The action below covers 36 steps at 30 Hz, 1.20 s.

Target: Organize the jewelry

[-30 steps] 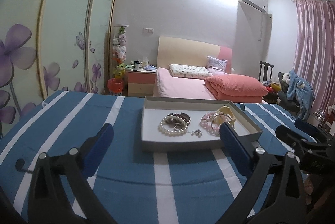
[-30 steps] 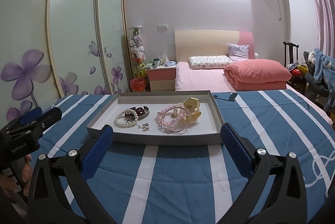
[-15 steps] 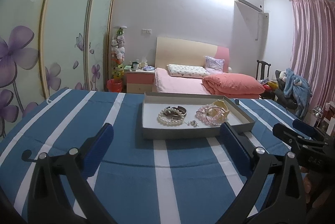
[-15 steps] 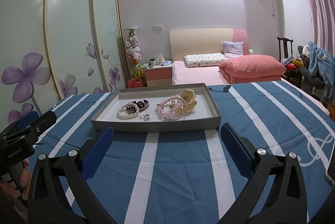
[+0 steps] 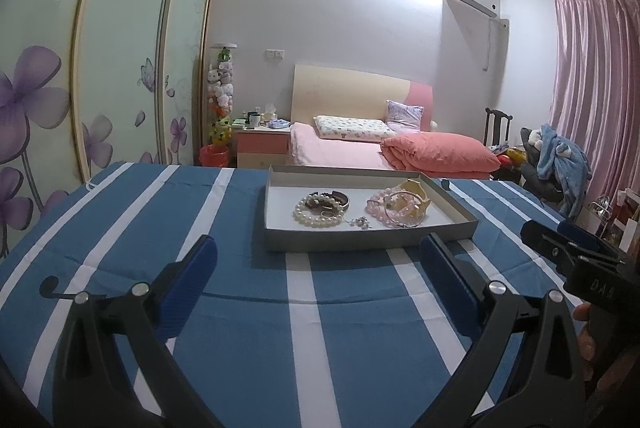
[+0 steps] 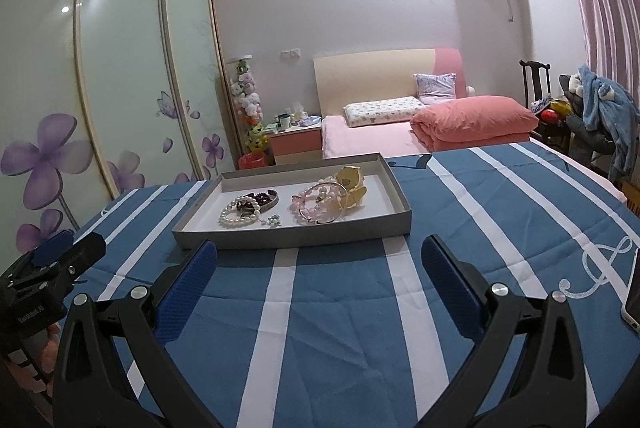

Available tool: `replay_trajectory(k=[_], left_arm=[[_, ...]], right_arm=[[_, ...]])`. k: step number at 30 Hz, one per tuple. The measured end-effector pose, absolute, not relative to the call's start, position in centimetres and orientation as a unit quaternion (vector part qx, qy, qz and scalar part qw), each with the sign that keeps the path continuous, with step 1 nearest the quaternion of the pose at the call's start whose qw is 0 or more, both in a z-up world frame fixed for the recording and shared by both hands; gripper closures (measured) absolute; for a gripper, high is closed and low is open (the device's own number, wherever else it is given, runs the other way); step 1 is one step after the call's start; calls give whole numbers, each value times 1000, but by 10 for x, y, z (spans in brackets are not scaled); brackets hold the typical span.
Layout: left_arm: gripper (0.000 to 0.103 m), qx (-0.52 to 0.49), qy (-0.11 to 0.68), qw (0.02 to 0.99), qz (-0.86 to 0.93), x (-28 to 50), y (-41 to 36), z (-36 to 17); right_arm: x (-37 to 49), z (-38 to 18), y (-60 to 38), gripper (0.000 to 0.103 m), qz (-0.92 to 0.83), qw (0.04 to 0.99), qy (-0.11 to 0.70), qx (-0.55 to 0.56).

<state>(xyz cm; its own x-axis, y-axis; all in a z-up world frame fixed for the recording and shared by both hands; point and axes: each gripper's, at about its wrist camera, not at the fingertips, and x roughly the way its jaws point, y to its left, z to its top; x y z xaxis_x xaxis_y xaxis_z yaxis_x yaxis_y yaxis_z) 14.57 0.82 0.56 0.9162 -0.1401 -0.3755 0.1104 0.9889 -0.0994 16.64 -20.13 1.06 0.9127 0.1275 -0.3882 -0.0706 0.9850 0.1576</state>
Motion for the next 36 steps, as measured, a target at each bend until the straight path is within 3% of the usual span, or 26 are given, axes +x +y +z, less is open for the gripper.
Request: replay_trajectory(k=[36], left_arm=[[4,-36,201,977,-63,144,2,1]], right_arm=[[165,11,-197,2,53,975,204,70]])
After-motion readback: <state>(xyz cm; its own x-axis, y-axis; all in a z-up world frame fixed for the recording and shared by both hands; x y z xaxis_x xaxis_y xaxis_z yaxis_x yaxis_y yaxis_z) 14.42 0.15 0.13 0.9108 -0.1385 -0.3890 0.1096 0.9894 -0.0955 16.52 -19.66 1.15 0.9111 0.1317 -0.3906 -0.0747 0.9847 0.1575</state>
